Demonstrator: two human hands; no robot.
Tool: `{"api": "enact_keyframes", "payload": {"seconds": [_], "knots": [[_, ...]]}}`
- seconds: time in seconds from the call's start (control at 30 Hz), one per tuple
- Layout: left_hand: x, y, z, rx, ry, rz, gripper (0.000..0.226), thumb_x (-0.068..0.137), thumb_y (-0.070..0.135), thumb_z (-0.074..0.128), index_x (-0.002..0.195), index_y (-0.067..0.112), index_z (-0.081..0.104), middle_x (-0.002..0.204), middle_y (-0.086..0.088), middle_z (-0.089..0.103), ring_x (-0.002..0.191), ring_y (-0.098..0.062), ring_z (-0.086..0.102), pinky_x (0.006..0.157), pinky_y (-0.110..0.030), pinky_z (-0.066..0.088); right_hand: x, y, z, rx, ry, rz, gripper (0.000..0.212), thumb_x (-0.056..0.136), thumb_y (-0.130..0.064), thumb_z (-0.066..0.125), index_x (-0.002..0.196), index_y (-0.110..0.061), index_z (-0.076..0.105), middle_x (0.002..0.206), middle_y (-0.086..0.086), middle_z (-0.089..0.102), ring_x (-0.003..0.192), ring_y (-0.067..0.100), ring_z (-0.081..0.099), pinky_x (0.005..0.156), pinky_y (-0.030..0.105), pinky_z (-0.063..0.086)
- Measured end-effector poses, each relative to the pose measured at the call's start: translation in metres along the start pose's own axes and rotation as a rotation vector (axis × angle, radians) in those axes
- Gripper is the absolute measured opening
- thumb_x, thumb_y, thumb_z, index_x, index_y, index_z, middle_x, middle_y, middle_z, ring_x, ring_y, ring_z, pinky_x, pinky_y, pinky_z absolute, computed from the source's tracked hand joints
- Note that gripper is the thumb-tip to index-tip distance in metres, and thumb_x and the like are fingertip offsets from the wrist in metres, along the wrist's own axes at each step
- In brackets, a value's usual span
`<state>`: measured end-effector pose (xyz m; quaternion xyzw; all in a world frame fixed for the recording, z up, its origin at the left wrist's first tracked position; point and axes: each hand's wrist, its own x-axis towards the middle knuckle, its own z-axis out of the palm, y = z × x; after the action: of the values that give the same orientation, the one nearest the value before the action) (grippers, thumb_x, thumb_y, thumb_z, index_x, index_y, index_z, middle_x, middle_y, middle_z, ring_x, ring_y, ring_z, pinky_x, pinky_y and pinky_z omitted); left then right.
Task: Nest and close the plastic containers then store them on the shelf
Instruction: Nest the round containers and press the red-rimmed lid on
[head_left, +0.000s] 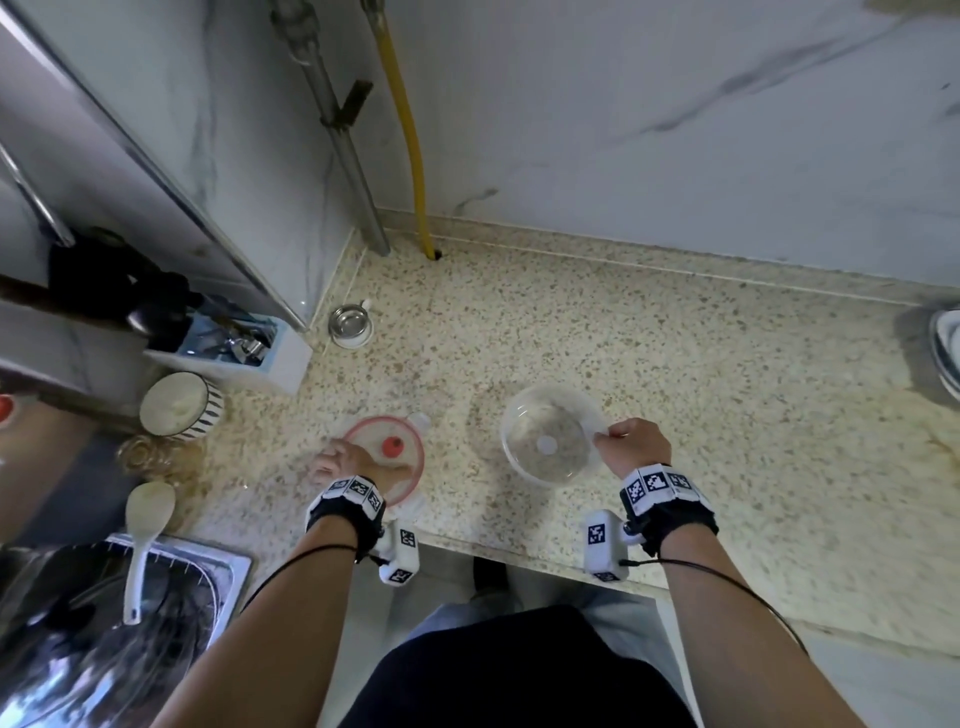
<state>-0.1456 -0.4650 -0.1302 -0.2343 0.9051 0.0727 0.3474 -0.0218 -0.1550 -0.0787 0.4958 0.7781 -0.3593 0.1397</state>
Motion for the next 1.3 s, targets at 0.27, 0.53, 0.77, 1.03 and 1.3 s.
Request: {"api": "enact_keyframes", "payload": {"seconds": [0.27, 0.53, 0.77, 1.03, 1.3], "knots": [[-0.016, 0.013, 0.001, 0.118, 0.108, 0.063, 0.130, 0.059, 0.068, 0.083, 0.149, 0.001, 0.016, 0.148, -0.026, 0.023, 0.140, -0.041, 0.025, 0.112, -0.052, 0.031, 0.001, -0.003, -0.011, 0.049, 0.011, -0.014, 0.023, 0.090, -0.020, 0.062, 0.092, -0.003, 0.077, 0.088, 0.014, 0.076, 0.084, 0.032, 0.072, 0.063, 0.028, 0.055], [-0.020, 0.017, 0.005, -0.068, 0.032, 0.090, 0.143, 0.062, 0.055, 0.089, 0.157, 0.007, -0.006, 0.159, -0.028, -0.003, 0.148, -0.048, 0.008, 0.117, -0.058, 0.026, -0.001, -0.019, -0.015, 0.063, 0.034, -0.059, 0.021, 0.094, -0.021, 0.059, 0.094, -0.009, 0.076, 0.093, 0.010, 0.075, 0.077, 0.027, 0.066, 0.065, 0.025, 0.049], [-0.011, 0.018, -0.017, -0.194, -0.044, 0.147, 0.101, 0.089, 0.041, 0.071, 0.158, 0.004, 0.007, 0.161, -0.028, 0.018, 0.149, -0.045, 0.019, 0.118, -0.054, 0.026, -0.006, -0.029, -0.010, 0.076, -0.023, -0.129, 0.015, 0.093, -0.021, 0.060, 0.096, -0.014, 0.073, 0.093, 0.009, 0.076, 0.089, 0.027, 0.071, 0.072, 0.029, 0.055], [-0.025, 0.026, -0.058, -0.447, 0.115, 0.341, 0.040, 0.093, 0.003, 0.048, 0.128, 0.009, 0.065, 0.127, -0.020, 0.066, 0.120, -0.038, 0.060, 0.103, -0.044, 0.048, -0.010, -0.044, -0.001, 0.144, -0.083, -0.182, 0.012, 0.090, -0.019, 0.061, 0.097, -0.017, 0.071, 0.089, 0.005, 0.076, 0.088, 0.020, 0.073, 0.080, 0.033, 0.059], [-0.060, 0.059, -0.098, -0.293, 0.232, 0.609, 0.047, 0.095, 0.007, 0.041, 0.134, 0.023, 0.062, 0.136, -0.011, 0.061, 0.124, -0.033, 0.055, 0.115, -0.053, 0.031, -0.019, -0.065, -0.002, 0.177, -0.107, -0.328, 0.014, 0.090, -0.029, 0.062, 0.098, -0.020, 0.069, 0.090, -0.001, 0.075, 0.088, 0.017, 0.070, 0.078, 0.032, 0.057]]}}
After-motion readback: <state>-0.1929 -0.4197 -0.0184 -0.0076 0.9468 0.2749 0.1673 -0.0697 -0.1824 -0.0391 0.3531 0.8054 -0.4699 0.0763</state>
